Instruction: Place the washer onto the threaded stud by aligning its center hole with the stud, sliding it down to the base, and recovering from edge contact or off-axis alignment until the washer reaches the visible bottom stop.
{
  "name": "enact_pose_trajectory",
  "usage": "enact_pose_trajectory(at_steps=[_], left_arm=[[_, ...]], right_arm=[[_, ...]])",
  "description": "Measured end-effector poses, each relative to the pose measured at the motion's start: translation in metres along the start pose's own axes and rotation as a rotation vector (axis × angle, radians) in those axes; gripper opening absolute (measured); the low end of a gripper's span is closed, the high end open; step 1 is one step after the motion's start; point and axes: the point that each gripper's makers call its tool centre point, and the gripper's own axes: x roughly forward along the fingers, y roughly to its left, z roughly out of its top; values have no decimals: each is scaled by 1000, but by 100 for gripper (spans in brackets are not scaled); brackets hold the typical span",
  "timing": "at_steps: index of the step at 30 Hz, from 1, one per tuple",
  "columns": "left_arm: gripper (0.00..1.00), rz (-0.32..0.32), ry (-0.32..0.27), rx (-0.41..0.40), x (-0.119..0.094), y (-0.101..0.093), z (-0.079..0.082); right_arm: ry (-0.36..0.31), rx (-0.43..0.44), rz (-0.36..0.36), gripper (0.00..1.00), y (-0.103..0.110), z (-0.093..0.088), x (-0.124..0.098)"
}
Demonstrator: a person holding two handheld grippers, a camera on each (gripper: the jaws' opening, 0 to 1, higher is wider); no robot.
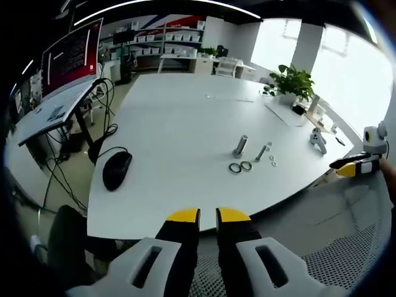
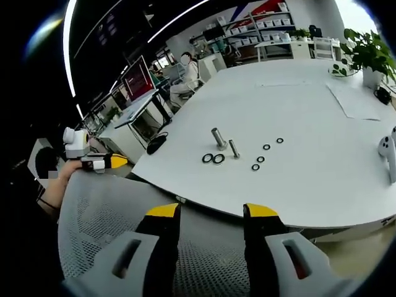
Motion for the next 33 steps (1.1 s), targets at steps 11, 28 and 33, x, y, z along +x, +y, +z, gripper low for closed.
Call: enact_pose_trajectory(at_steps=[11, 28, 33], left_arm=[[8, 8, -4, 2, -1, 1, -1], [6, 25, 1, 8, -2, 4, -2], [6, 29, 1, 7, -2, 4, -2]], right_arm=[[-2, -1, 0, 43, 0, 0, 0], [-8, 18, -1, 44, -1, 0, -1], [-10, 22, -6, 46, -1, -1, -1]])
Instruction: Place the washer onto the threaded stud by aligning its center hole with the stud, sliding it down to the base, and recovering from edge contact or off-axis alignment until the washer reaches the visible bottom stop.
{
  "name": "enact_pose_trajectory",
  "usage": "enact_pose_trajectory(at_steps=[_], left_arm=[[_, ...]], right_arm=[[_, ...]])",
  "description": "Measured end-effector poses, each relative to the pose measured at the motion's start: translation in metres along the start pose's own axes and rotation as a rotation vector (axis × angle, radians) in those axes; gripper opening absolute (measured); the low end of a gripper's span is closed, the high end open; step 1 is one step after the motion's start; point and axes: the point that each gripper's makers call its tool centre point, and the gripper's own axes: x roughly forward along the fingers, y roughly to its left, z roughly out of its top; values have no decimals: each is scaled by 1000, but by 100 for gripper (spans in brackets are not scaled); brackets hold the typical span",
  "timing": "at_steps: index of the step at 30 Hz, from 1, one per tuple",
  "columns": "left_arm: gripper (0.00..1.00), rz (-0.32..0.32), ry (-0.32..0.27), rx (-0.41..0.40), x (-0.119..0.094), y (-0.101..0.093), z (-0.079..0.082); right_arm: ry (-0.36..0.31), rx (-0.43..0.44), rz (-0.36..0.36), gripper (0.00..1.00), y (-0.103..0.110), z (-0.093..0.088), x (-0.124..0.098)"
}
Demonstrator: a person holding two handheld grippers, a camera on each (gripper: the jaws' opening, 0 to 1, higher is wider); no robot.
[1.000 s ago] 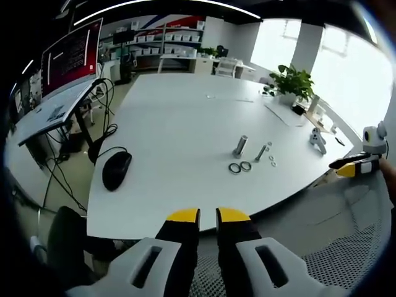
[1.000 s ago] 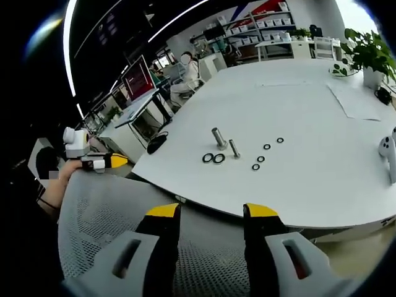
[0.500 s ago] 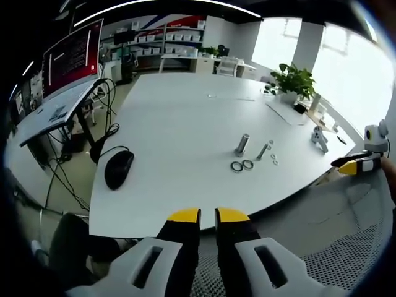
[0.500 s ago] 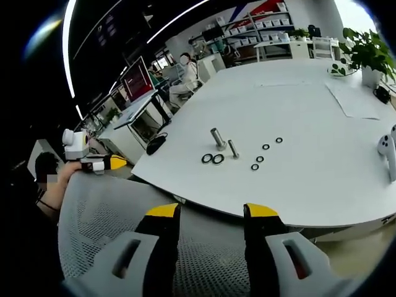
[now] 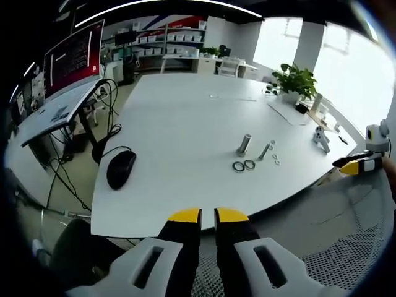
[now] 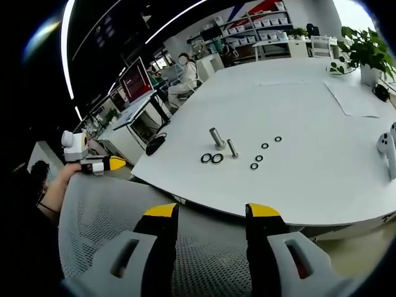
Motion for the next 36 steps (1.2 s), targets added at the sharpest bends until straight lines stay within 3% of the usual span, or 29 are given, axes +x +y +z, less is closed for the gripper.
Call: enact_pose_trajectory(at_steps=[36], left_arm=[[6, 2, -9, -11, -1, 1, 1]], right_arm=[[-6, 1, 5, 47, -4, 1, 1]])
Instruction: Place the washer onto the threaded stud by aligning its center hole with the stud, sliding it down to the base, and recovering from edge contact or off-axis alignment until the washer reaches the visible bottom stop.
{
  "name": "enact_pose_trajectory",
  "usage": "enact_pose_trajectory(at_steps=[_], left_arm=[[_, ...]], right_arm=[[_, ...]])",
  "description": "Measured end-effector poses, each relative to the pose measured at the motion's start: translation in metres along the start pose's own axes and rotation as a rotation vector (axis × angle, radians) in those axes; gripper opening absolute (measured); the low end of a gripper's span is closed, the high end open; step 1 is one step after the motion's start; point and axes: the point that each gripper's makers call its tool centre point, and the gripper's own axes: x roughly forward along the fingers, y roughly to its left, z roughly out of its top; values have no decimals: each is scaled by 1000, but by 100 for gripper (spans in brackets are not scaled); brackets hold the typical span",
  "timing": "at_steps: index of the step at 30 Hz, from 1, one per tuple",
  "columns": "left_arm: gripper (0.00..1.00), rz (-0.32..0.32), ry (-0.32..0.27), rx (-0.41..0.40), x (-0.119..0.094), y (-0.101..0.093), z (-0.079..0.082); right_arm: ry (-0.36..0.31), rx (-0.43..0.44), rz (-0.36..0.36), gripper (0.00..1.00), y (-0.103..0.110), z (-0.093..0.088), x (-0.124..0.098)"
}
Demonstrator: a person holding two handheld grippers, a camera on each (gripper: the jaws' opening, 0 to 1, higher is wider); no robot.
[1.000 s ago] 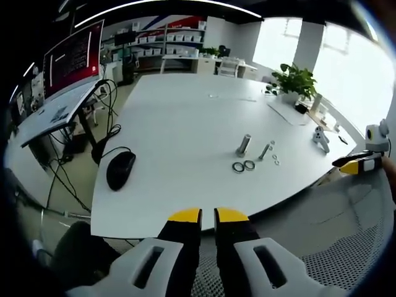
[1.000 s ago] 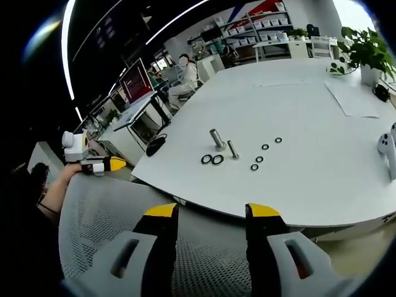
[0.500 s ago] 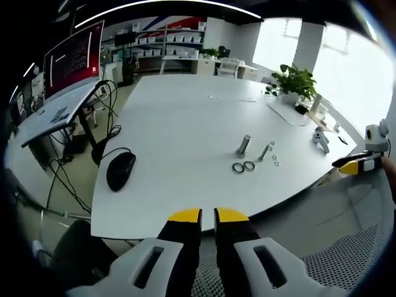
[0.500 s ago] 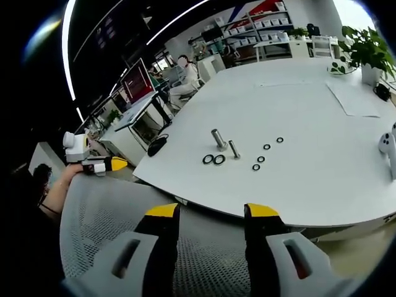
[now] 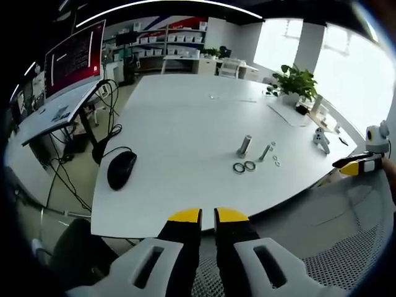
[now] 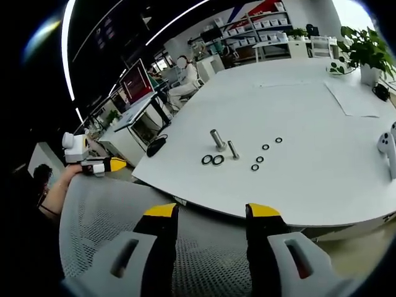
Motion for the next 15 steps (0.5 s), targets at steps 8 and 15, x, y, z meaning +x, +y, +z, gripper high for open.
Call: enact_pose_trajectory(at_steps=[8, 15], left_arm=[[6, -4, 6, 4, 1, 0, 0], [6, -2, 13, 4, 1, 1, -1]], right_arm=[[-6, -61, 13, 45, 6, 5, 0], [60, -166, 42, 45, 12, 1, 0]])
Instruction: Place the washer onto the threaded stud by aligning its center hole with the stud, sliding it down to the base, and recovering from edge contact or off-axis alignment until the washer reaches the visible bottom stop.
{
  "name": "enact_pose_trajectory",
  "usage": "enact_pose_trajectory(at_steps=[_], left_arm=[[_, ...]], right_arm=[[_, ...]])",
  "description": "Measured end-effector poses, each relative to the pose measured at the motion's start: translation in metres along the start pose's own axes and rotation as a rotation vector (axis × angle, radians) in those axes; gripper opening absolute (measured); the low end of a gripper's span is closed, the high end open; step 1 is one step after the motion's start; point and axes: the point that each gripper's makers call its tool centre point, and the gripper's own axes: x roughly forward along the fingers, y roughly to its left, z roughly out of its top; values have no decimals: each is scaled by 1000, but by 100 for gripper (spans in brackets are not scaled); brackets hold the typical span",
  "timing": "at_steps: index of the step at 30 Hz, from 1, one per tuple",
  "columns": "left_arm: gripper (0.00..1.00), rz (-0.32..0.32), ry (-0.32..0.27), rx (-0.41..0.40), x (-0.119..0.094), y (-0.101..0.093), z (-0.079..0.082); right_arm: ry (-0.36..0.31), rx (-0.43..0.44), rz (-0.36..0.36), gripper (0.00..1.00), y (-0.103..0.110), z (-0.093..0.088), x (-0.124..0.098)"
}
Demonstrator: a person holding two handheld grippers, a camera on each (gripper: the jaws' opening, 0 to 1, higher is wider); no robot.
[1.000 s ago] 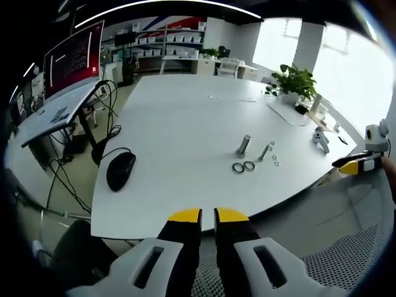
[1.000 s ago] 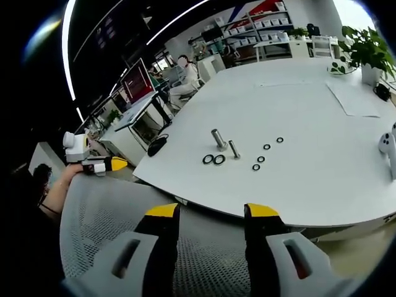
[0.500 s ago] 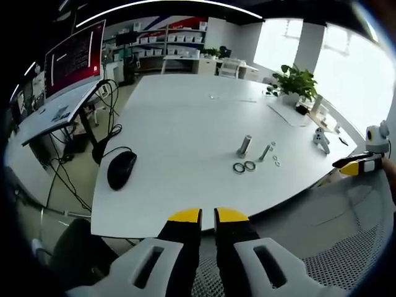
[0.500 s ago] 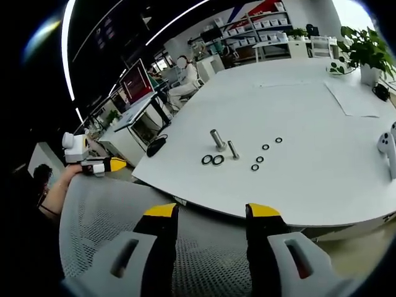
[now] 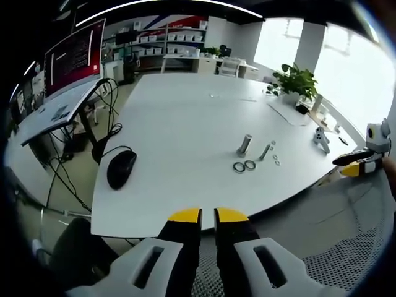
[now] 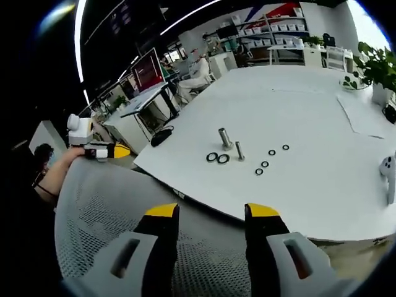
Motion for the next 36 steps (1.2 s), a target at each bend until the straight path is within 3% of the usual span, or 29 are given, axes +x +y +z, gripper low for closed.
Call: enact_pose_trajectory(at_steps=[4, 8, 16, 27, 33, 36], left_arm=[[6, -4, 6, 13, 1, -1, -1], [6, -9, 14, 21, 1, -1, -2], [6, -16, 25, 34, 1, -3, -3], [4, -18, 37, 25, 3, -3, -4], [0, -13, 45, 0, 5, 1, -4], [0, -13, 54, -11, 6, 2, -6]], right_arm=[[27, -33, 41, 45, -2, 6, -1], [45, -66, 110, 45, -1, 26, 2], [122, -308, 212, 45, 14, 59, 25], [328, -658, 291, 46, 23, 55, 88], [397, -734, 320, 45, 21, 58, 124], [443, -815, 307, 44, 16, 60, 143]])
